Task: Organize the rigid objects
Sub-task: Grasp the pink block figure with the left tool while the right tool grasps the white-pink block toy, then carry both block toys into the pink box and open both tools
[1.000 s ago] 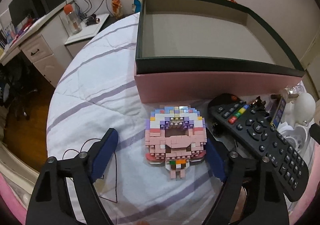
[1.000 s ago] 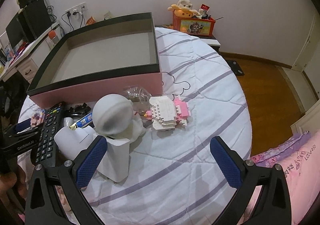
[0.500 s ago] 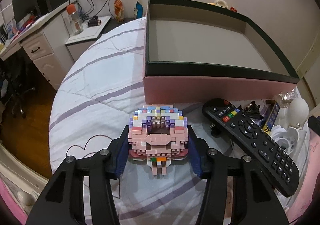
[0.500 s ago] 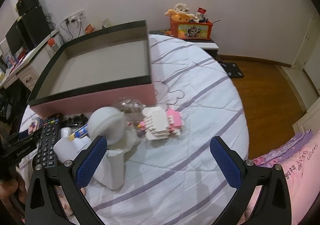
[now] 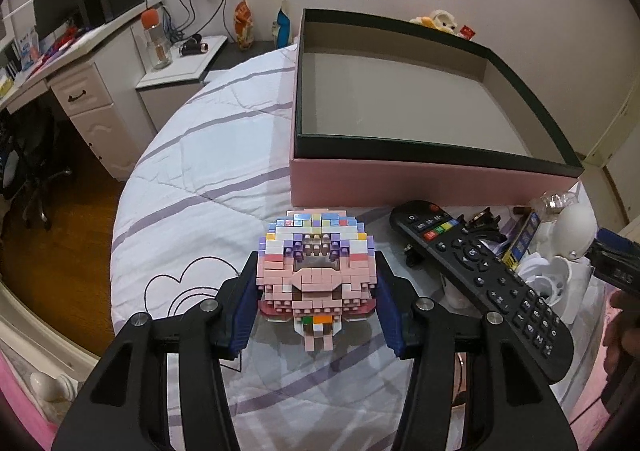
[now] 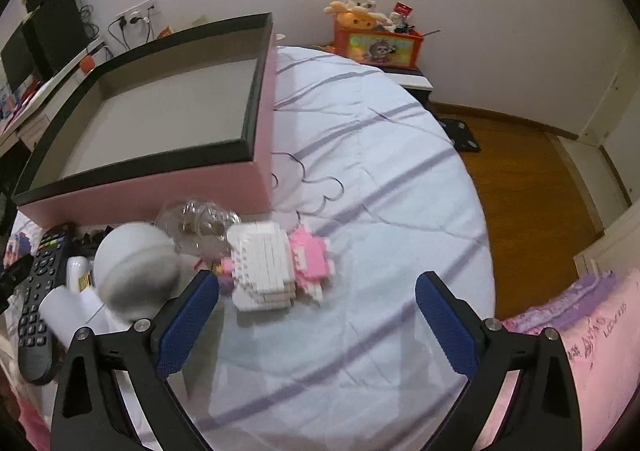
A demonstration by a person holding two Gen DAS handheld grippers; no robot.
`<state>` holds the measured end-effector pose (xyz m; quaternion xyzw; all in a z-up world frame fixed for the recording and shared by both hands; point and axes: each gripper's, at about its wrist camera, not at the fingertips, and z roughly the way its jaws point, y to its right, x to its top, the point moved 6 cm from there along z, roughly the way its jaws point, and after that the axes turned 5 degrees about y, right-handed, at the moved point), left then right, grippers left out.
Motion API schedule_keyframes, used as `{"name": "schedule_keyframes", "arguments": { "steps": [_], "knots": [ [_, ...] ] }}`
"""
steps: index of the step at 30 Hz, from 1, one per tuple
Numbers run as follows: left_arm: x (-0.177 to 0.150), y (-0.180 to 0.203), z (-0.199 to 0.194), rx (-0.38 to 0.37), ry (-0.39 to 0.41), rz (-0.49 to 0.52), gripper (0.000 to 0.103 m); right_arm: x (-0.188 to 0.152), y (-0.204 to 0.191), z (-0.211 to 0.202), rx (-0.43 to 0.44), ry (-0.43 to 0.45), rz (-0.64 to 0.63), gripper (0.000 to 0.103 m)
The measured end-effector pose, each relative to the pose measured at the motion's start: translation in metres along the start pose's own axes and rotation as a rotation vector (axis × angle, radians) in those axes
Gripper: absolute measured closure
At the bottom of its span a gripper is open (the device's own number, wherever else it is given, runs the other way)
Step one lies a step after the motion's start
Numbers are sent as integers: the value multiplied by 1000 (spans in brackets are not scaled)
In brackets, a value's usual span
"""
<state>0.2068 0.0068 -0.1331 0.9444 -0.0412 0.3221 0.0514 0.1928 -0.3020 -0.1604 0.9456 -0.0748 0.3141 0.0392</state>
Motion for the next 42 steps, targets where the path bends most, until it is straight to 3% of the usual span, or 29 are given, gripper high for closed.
{"name": "schedule_keyframes", "arguments": {
  "steps": [6,8,13,23,31,38,42],
  "knots": [
    [-3,4,-3,-1,-3,2,51,0,-3,13,98,-19,-6,18],
    [-4,6,-4,-6,-5,-1,51,-2,-7,12,142,-22,-9,33],
    [-5,9,-10,-9,1,5,51,-3,-6,10,150,-22,-12,39],
    [-8,14,-19,-19,7,4,51,-2,-5,13,164,-18,2,40],
    [-8,12,-24,-14,16,2,51,-4,5,0,236,-9,91,40],
    [2,16,-30,-30,36,10,51,13,-6,-39,246,74,47,40],
    [24,19,-39,-45,72,19,51,36,-21,-64,261,137,-8,40]
  ]
}}
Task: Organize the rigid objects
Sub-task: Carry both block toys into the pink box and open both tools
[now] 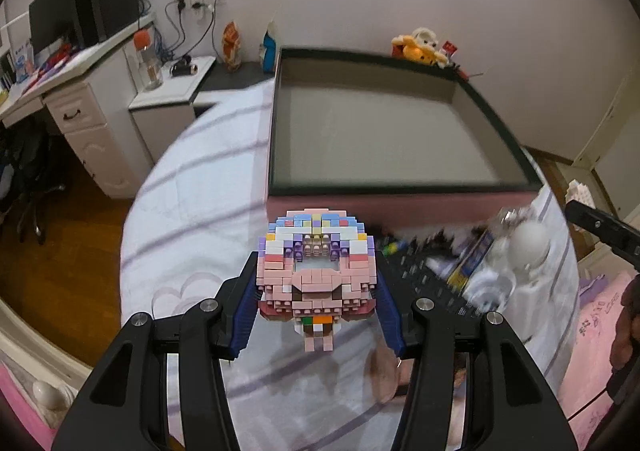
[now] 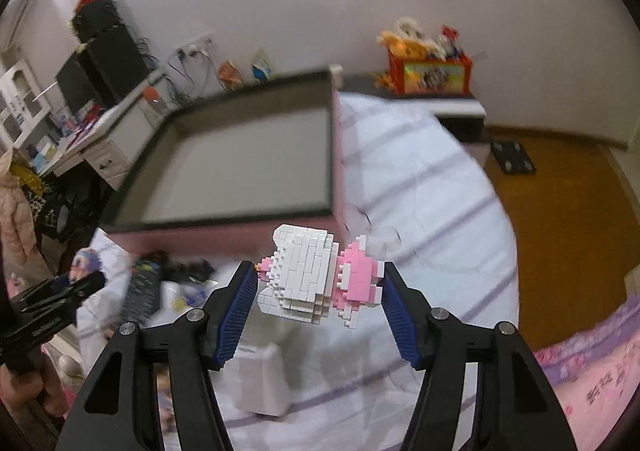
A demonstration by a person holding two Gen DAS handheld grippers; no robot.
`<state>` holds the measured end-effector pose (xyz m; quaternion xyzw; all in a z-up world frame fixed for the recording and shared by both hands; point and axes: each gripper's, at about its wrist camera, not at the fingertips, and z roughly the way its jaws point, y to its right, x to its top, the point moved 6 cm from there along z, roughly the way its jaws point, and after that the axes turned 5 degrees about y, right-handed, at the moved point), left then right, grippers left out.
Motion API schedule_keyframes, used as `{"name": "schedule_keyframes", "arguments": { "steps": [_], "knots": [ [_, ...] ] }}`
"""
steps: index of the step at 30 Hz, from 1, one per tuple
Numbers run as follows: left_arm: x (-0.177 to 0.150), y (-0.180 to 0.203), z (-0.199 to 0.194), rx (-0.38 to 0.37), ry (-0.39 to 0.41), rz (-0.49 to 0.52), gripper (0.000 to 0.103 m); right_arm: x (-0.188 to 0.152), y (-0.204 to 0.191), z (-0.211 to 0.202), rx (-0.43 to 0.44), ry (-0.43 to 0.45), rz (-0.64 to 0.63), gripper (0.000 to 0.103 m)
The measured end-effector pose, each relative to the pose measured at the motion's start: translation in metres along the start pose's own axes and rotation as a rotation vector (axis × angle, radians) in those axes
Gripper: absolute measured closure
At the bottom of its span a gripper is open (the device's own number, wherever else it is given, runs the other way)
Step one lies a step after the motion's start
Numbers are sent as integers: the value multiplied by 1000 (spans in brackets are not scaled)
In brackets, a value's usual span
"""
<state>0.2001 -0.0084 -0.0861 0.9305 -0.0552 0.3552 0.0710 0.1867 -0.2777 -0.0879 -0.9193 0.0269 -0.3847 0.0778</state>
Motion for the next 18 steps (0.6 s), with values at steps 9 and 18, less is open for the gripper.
{"name": "schedule_keyframes", "arguments": {
  "steps": [9,18],
  "knots": [
    [89,10,9,-40,78,23,51,74,-47,19,62,53,-115,40],
    [155,28,92,-35,12,52,51,128,-48,112,57,-45,-90,40]
  ]
}}
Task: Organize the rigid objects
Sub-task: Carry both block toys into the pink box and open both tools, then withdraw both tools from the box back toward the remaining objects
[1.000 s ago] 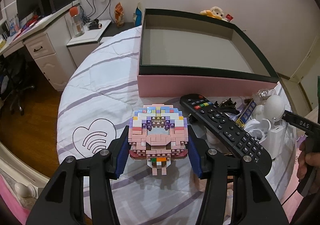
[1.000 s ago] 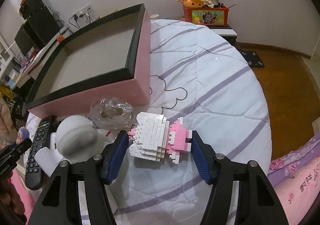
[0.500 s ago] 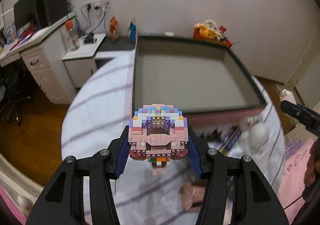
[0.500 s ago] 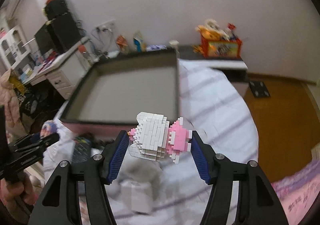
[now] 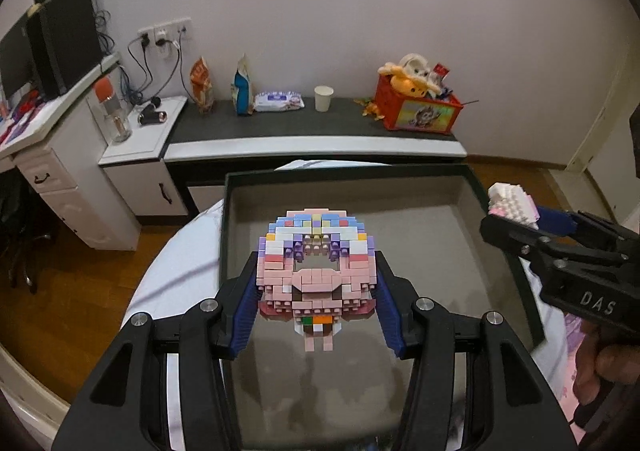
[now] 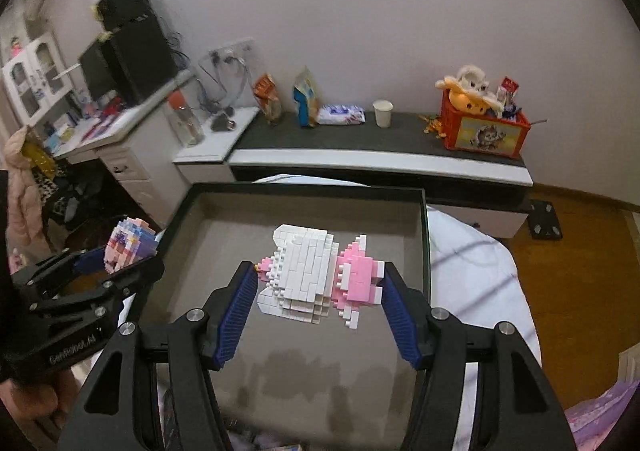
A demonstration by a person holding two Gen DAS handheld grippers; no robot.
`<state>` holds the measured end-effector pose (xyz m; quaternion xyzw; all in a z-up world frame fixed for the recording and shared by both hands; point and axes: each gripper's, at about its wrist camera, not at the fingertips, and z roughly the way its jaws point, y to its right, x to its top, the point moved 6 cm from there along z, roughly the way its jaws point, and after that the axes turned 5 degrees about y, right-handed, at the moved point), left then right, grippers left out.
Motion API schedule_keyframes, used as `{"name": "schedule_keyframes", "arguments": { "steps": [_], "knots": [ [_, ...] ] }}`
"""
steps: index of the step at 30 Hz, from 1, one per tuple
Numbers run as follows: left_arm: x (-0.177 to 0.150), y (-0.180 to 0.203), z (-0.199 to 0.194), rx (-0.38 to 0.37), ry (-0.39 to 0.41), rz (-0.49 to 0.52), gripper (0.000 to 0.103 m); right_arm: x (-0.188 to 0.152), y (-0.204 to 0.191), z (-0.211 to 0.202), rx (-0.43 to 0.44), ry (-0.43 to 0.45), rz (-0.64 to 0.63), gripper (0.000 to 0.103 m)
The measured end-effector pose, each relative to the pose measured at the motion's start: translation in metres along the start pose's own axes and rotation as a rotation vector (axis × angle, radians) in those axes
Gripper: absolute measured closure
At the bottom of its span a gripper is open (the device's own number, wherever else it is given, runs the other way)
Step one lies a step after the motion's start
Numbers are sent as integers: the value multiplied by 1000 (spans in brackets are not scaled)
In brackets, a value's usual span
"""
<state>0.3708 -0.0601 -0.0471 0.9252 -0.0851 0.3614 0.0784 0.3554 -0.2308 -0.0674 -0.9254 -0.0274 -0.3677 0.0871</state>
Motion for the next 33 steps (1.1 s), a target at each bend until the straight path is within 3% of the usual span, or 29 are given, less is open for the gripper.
{"name": "schedule_keyframes", "arguments": {
  "steps": [8,15,18,20,25,27,30,31,33],
  "knots": [
    [7,4,83,2,-124,2,51,-1,21,72,-22,-129,51,40],
    [6,10,106,-7,-167,-10,50,-1,24,90,-72,-160,18,40],
    [8,11,105,26,-152,11,50,3,24,94,-93,-165,8,39],
    [9,8,106,46,-149,13,44,3,22,96,-112,-169,-10,39],
    [11,-4,103,84,-142,-6,18,2,23,96,-137,-160,-15,33],
    [12,-9,100,77,-138,-23,13,3,26,94,-153,-155,-4,23],
    [11,-9,92,53,-138,-36,9,2,26,89,-137,-161,7,21],
    [11,-7,87,58,-130,-31,1,0,26,86,-143,-161,5,20],
    [13,-5,74,63,-99,-24,0,-2,26,79,-143,-158,10,19]
  ]
}}
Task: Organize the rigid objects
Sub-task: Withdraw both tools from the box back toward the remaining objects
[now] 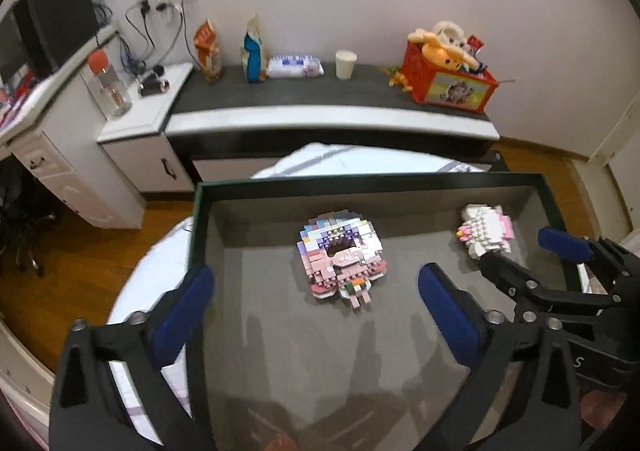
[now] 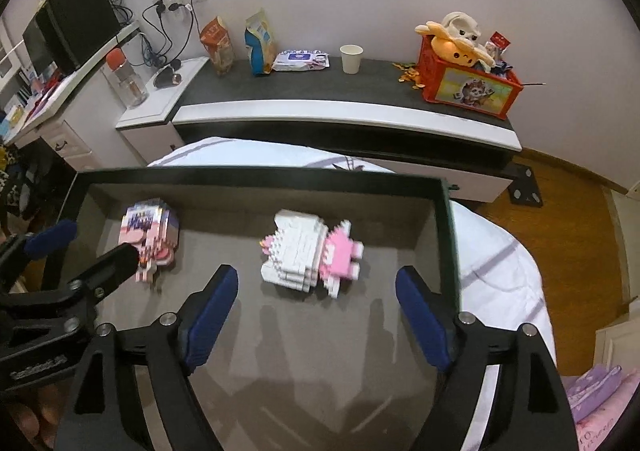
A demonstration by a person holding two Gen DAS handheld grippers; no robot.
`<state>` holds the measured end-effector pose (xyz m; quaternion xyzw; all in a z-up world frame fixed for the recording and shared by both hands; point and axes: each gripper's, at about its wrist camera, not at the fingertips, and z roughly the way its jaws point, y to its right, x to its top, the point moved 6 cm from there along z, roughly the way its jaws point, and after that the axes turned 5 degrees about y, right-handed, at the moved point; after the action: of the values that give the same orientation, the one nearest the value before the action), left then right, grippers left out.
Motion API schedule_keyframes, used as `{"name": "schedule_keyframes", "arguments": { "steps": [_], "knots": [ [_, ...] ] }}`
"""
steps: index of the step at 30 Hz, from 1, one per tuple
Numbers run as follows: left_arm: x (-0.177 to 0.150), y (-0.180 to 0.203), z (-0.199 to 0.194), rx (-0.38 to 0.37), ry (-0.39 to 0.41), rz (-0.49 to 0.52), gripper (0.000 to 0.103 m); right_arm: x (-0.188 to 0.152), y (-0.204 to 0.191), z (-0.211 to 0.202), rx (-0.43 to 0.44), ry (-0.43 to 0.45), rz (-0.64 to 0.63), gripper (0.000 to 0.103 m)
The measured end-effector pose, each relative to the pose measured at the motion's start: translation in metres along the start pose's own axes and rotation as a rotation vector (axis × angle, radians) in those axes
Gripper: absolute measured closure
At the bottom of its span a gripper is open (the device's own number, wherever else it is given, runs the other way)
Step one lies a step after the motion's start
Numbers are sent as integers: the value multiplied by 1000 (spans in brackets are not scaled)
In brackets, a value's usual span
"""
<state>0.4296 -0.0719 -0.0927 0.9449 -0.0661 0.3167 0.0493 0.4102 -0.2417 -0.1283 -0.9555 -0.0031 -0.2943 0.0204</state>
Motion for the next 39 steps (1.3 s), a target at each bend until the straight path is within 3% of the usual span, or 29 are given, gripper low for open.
{"name": "schedule_keyframes", "arguments": {
  "steps": [6,18,26,39],
  "knots": [
    [-11,4,-59,-56,66,0,0,-9,-3,-46,31,70,29,0],
    [-66,-8,-199,-27,249,35,0,-61,-38,-168,56,260,-11,0],
    [-122,-18,-248,15,302,26,0,-107,-53,-218,47,324,-41,0],
    [-199,-21,-281,45,334,-37,0,-177,-41,-262,62,372,17,0]
  ]
}}
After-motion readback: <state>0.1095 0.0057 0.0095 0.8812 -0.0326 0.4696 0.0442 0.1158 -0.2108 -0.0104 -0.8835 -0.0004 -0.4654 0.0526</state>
